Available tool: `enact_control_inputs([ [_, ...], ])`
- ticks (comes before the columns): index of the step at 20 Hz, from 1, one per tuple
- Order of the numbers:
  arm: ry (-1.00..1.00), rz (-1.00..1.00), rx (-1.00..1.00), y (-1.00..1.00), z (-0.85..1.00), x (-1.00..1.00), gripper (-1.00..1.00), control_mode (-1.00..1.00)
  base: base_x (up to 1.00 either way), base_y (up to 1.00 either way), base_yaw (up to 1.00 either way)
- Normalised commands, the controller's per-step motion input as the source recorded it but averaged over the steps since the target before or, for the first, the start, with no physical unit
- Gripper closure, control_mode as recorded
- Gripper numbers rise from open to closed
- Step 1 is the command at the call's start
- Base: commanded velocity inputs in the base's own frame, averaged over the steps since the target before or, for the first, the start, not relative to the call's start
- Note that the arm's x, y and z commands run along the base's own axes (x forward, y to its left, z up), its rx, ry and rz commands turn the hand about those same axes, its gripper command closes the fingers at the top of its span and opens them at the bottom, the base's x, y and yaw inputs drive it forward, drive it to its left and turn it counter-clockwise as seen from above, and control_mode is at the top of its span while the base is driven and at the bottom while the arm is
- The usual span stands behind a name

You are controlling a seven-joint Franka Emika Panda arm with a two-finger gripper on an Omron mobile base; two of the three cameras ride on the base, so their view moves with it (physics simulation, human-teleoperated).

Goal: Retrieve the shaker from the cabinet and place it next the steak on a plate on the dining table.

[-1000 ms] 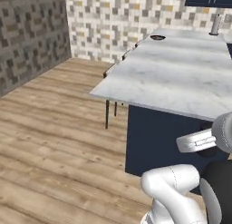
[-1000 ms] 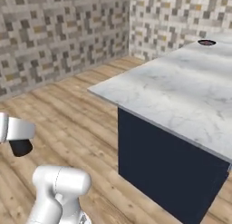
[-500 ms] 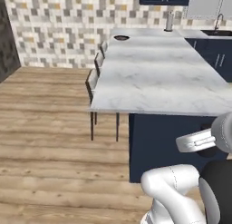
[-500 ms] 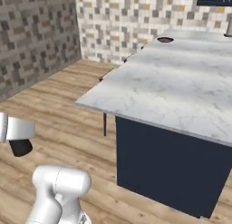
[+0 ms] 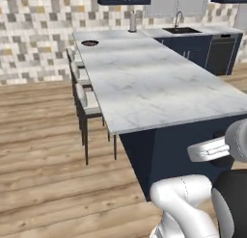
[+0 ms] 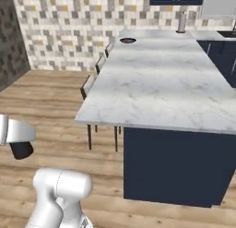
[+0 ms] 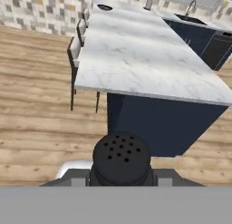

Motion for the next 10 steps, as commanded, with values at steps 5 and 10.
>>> enact_control_inputs([
  [5,0.0,0.0,0.0,0.0,0.0,0.0,1.0,1.0,0.39,1.0,-0.51],
  [10,0.0,0.0,0.0,0.0,0.0,0.0,1.0,1.0,0.34,1.0,-0.48],
])
